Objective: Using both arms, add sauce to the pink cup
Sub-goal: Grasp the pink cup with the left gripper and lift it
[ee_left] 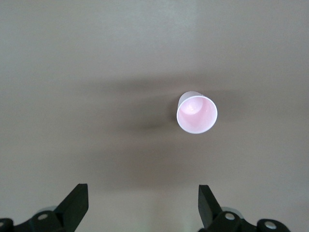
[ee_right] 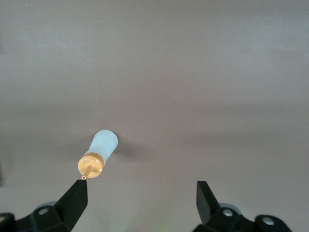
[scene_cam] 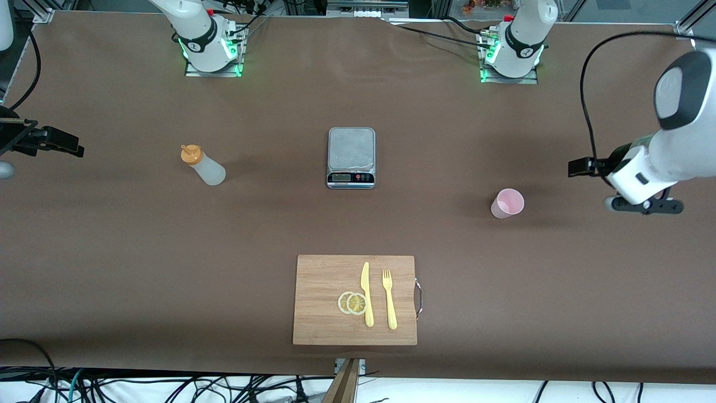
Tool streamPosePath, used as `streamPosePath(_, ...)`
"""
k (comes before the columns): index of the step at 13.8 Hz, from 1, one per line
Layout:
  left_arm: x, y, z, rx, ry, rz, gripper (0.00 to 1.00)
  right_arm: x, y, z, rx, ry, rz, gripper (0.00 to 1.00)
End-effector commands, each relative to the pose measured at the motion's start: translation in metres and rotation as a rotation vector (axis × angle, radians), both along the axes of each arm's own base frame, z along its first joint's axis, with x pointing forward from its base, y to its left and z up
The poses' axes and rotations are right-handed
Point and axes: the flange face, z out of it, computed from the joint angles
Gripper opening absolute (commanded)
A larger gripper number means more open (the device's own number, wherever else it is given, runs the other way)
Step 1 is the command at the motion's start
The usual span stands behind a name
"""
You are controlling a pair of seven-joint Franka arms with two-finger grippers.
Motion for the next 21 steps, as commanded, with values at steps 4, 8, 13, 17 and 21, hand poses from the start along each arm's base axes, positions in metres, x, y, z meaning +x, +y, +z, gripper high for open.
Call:
streamPosePath(4,0.017,-0.009,-0.112,-0.108,0.018,-0.198,1.00,0.002,-0.002,0.004,-0.007,0.000,-0.006,1.00)
streamPosePath(8,-0.014,-0.032,-0.177,-0.151,-0.006,-0.236,0.95,0.002,-0.002,0.004,-0.004,0.000,-0.007,1.00)
streamPosePath(13,-0.020,-0.040,-0.214,-0.154,0.019,-0.275,0.49,0.002,-0.002,0.002,-0.006,0.003,-0.006,1.00)
streamPosePath(17,-0.016,-0.040,-0.210,-0.160,0.009,-0.298,0.00,0.002,-0.002,0.002,-0.006,0.003,-0.006,1.00)
streamPosePath(21,-0.005,-0.042,-0.188,-0.159,-0.009,-0.302,0.00,0.003,-0.002,0.001,-0.007,0.005,-0.002,1.00)
